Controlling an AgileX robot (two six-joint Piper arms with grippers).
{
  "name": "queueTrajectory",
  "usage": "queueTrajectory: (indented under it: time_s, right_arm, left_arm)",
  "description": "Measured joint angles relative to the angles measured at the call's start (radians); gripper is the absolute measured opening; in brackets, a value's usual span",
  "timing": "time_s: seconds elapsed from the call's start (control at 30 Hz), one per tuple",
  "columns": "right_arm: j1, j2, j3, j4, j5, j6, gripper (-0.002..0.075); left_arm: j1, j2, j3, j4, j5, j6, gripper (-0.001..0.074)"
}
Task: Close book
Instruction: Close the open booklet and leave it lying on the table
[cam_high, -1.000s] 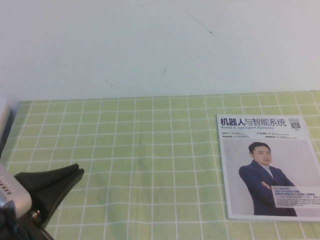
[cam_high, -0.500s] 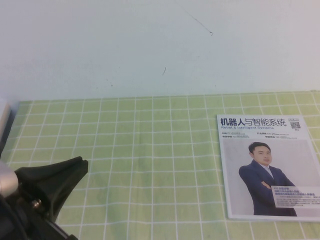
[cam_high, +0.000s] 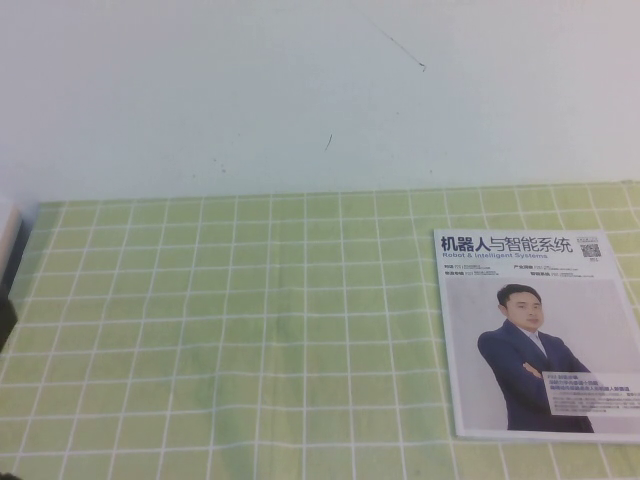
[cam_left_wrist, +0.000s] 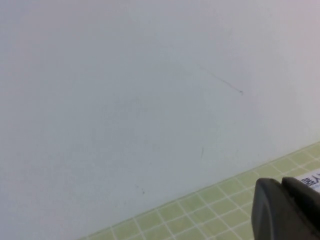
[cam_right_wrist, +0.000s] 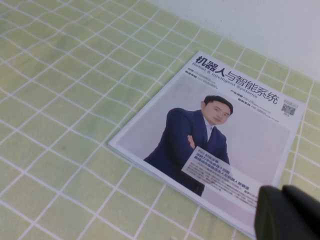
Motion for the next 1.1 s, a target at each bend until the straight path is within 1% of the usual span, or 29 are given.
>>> queueTrajectory:
  time_s: [0.27, 0.47, 0.7, 0.87, 1.0, 1.03, 1.1]
  right_arm:
    - [0.000, 0.000, 0.000, 0.000, 0.000, 0.000, -0.0003]
    - [0.000, 0.000, 0.000, 0.000, 0.000, 0.000, -0.0003]
    - [0.000, 0.000, 0.001, 0.002, 0.000, 0.000, -0.0003]
    - [0.000, 0.000, 0.001, 0.002, 0.000, 0.000, -0.0003]
    - [0.000, 0.000, 0.001, 0.004, 0.000, 0.000, -0.0003]
    - [0.000, 0.000, 0.001, 0.004, 0.000, 0.000, -0.0003]
    - [0.000, 0.000, 0.001, 0.004, 0.000, 0.000, -0.0003]
  left_arm:
    - [0.161, -0.177, 0.270, -0.011, -0.052, -0.066, -0.0002]
    - [0.210, -0.253, 0.416, -0.015, -0.051, -0.115, -0.0002]
    - [0.236, -0.361, 0.423, -0.008, 0.050, -0.164, -0.0002]
    - [0.236, -0.372, 0.423, -0.018, 0.136, -0.239, -0.0003]
    - [0.236, -0.373, 0.423, -0.031, 0.149, -0.281, -0.0002]
    - [0.236, -0.374, 0.423, -0.059, 0.149, -0.273, -0.0002]
    - [0.236, -0.375, 0.423, -0.166, 0.151, -0.177, -0.0003]
